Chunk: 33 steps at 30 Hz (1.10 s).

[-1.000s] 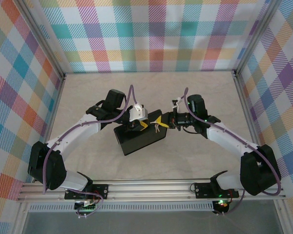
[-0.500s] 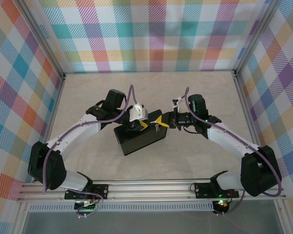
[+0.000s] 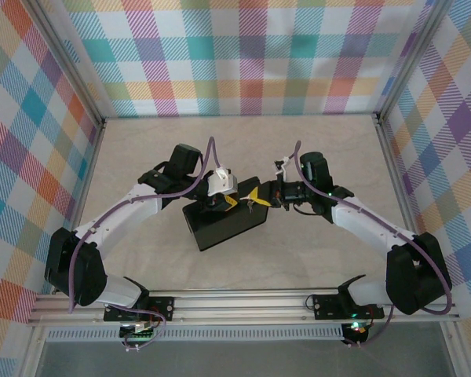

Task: Unlock the padlock with the key

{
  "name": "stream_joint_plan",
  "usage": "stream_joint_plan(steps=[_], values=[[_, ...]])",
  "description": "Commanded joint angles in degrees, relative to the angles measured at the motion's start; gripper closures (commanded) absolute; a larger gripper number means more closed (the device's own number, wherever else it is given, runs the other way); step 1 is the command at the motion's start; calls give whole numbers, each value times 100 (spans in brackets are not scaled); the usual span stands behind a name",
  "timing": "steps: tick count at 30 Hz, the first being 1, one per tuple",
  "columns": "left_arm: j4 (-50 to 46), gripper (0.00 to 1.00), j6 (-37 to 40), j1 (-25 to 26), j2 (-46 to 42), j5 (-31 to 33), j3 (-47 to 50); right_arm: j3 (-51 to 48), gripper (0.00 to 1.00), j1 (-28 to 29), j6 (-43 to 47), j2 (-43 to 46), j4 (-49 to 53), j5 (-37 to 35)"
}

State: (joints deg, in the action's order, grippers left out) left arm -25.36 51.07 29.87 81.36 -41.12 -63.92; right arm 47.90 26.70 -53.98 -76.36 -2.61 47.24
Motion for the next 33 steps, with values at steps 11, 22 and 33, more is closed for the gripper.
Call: stream_joint_plan(steps=[11,22,33], values=[[-780,82,787,176,265,-551,-332,327,96,2,326,-119,278,657],[-906,83,788,151,329,-661,-388,-38,97,-552,296,339,549,568],[-953,83,810,151,375,-716,-472,-429,96,-442,51,475,237,777]])
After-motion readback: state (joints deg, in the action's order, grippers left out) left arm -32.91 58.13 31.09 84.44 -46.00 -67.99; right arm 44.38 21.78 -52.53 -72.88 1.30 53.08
